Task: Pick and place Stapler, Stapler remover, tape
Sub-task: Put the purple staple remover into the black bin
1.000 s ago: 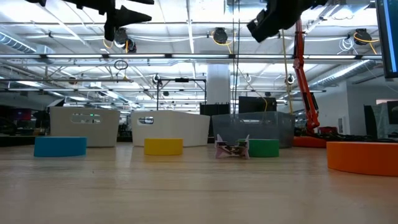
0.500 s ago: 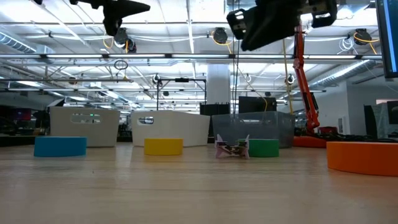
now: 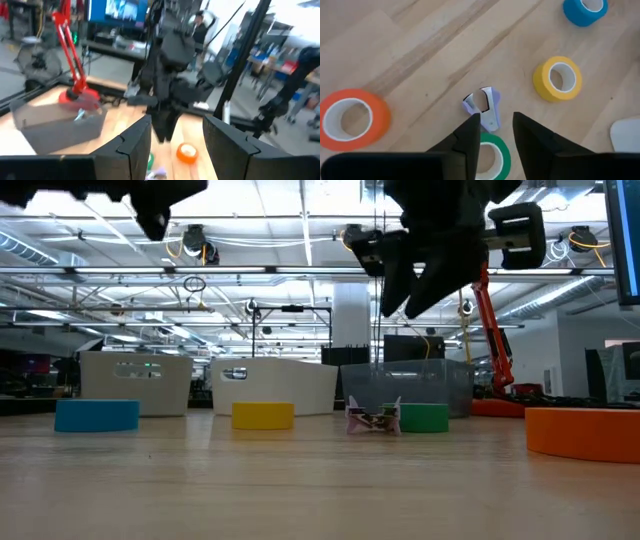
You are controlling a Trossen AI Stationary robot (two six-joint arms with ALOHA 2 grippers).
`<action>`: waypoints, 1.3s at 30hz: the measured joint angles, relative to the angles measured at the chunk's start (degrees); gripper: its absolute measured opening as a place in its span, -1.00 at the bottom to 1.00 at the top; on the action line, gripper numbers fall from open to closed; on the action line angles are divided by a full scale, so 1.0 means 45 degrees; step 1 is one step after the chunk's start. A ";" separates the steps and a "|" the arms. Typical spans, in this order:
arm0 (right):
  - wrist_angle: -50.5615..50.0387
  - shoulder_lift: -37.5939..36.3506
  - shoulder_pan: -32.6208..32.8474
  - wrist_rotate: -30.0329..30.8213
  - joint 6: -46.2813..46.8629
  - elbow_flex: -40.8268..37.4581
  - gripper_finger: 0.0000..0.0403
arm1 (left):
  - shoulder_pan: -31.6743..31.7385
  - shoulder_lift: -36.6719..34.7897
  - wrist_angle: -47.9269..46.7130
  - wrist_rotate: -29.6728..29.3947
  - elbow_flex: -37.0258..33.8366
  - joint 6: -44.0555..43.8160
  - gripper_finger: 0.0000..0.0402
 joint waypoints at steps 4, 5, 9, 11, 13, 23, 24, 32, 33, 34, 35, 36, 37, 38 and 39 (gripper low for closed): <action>-0.0124 0.0387 0.0000 -0.0015 0.0138 0.0003 -0.38 | 0.0007 -0.1190 0.0574 0.0388 -0.1440 -0.0137 -0.10; -0.0083 0.0524 0.0000 -0.0016 0.0149 0.0012 -0.38 | 0.0007 -0.1462 0.0521 0.0462 -0.1674 -0.0238 -0.10; -0.0048 0.1172 0.0082 0.0065 -0.0356 0.0010 -0.37 | 0.0007 -0.2349 -0.0621 0.0492 -0.2231 -0.0822 -0.10; 0.0095 0.1541 0.0197 0.0476 -0.0697 0.0010 -0.37 | 0.0008 -0.2663 -0.1514 0.0488 -0.2267 -0.1041 -0.10; 0.0322 0.1920 0.0302 0.0979 -0.1026 0.0010 -0.37 | 0.0012 -0.2969 -0.2196 0.0484 -0.2266 -0.1139 -0.10; 0.0528 0.2748 0.0758 0.1363 -0.1896 0.0010 -0.37 | 0.0017 -0.4898 -0.3797 0.0540 -0.2266 -0.0382 -0.10; 0.0486 0.2759 0.0767 0.1361 -0.1890 0.0007 -0.37 | 0.0017 -0.5088 -0.4021 0.0510 -0.2266 -0.0487 -0.10; 0.1233 0.2764 0.0831 0.1676 -0.2216 0.0010 -0.37 | 0.0017 -0.5887 -0.4854 0.0469 -0.2262 -0.0617 -0.10; 0.1263 0.2852 0.0831 0.1676 -0.2210 0.0010 -0.37 | 0.0017 -0.5887 -0.4890 0.0469 -0.2262 -0.0622 -0.10; 0.1289 0.2946 0.0831 0.1676 -0.2212 0.0015 -0.37 | 0.0017 -0.5883 -0.4946 0.0474 -0.2262 -0.0648 -0.10; 0.1200 0.2987 0.0831 0.1683 -0.2228 0.0008 -0.37 | 0.0017 -0.5879 -0.4943 0.0474 -0.2262 -0.0669 -0.10; 0.1115 0.3006 0.0833 0.1685 -0.2235 -0.0015 -0.37 | 0.0017 -0.5874 -0.4938 0.0474 -0.2262 -0.0674 -0.10; 0.1142 0.3001 0.0835 0.1683 -0.2235 -0.0019 -0.37 | 0.0012 -0.5860 -0.4928 0.0466 -0.2262 -0.0675 -0.10; 0.1266 0.2972 0.0835 0.1683 -0.2235 -0.0007 -0.37 | 0.0015 -0.5853 -0.4922 0.0471 -0.2262 -0.0675 -0.10; 0.1308 0.2956 0.0835 0.1687 -0.2235 0.0010 -0.37 | 0.0017 -0.5857 -0.4948 0.0472 -0.2262 -0.0675 -0.10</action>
